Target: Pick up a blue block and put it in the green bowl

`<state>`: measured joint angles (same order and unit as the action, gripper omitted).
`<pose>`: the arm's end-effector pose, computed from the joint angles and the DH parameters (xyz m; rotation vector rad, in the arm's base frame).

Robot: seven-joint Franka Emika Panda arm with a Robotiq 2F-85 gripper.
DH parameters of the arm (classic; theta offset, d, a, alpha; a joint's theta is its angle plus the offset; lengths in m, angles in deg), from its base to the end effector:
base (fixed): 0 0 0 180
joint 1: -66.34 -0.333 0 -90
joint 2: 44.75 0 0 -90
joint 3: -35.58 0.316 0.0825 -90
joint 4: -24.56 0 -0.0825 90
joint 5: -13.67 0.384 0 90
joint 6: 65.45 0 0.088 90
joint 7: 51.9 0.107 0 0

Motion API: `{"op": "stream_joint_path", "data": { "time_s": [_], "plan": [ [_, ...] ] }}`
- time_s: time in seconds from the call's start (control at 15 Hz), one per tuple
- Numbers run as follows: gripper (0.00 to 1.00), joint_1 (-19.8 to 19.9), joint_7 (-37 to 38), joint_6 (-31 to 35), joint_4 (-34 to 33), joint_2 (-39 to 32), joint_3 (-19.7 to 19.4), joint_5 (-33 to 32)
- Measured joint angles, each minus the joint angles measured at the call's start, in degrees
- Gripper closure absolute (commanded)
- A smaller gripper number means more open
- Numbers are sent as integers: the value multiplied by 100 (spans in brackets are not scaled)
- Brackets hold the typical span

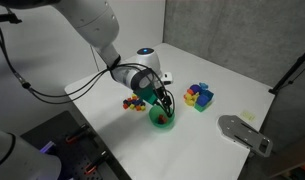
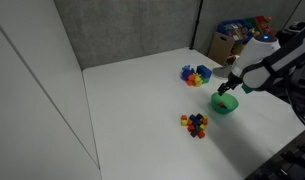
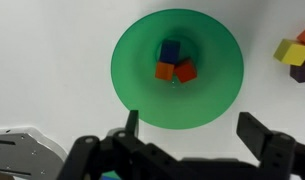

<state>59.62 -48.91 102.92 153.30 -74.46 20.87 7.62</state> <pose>0.5486 -0.0743 0.1577 2.9680 -0.0678 0.2628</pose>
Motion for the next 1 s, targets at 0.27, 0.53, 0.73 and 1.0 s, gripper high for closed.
{"op": "stream_joint_path", "data": {
  "time_s": [0.27,0.53,0.73,1.0],
  "plan": [
    [0,254,-96,-927,299,1021,411,32],
    [0,616,-453,-2258,496,2025,964,563],
    [0,674,-519,-3390,491,2679,1056,712],
    [0,675,-516,-4685,426,3467,1059,615]
  ]
}}
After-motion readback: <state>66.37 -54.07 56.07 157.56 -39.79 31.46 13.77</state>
